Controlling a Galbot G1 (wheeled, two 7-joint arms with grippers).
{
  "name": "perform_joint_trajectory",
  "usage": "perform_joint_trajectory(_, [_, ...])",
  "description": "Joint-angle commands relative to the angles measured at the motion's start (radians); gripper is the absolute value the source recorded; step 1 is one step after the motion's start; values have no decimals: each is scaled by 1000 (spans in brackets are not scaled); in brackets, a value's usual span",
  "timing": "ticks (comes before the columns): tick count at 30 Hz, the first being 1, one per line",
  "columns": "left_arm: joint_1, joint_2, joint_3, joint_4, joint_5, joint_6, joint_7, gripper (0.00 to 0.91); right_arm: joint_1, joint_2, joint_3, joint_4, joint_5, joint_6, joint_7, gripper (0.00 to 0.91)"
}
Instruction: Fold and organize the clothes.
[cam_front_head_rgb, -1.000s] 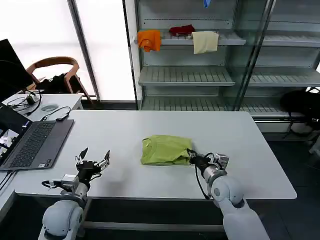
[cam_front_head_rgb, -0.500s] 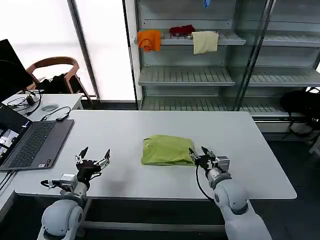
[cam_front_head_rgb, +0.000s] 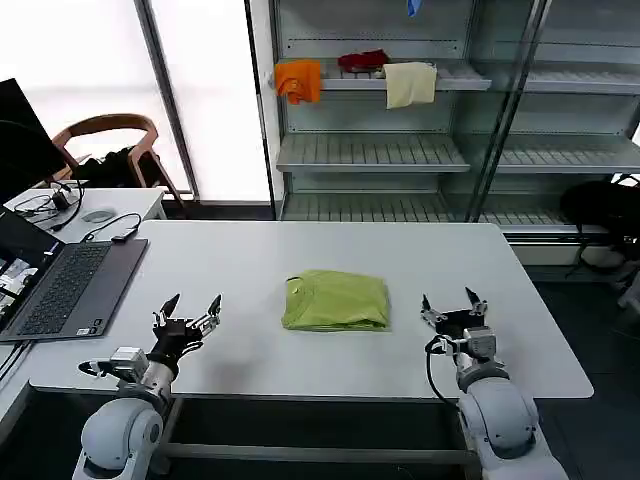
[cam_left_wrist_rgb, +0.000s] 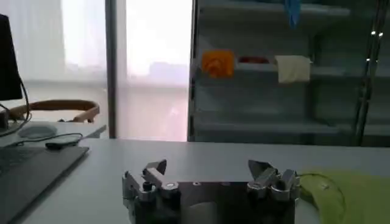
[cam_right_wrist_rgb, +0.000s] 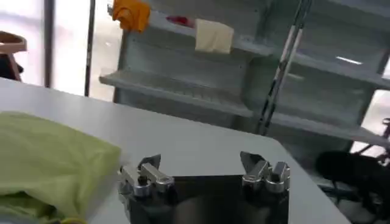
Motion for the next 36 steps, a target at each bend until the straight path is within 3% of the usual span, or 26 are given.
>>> perform_joint_trajectory(1, [-3, 3, 1, 2, -68, -3, -12, 907, -87, -30, 118, 67, -117, 43, 4, 907])
perform_joint_trajectory(7, [2, 7, 2, 1, -66, -3, -15, 907, -102, -31, 141, 50, -175, 94, -35, 907])
perform_joint_trajectory(12, [7, 9, -3, 0, -65, 19, -23, 907, -99, -24, 169, 25, -141, 149, -65, 907])
perform_joint_trajectory(15, [8, 14, -7, 0, -66, 19, -24, 907, -99, -25, 175, 34, -67, 121, -67, 907])
perform_joint_trajectory(20, [11, 18, -12, -2, -68, 13, -23, 907, -102, -28, 184, 44, -54, 125, -95, 907])
perform_joint_trajectory(28, [15, 15, -10, -3, -56, 13, -31, 907, -101, -23, 183, 53, -38, 132, -89, 907])
perform_joint_trajectory(34, [20, 16, -15, 0, -45, 53, -42, 907, -111, -16, 187, 39, -34, 121, -126, 907])
perform_joint_trajectory(36, [21, 18, -14, 10, -46, 51, -49, 907, -116, -14, 180, 29, -27, 161, -105, 907])
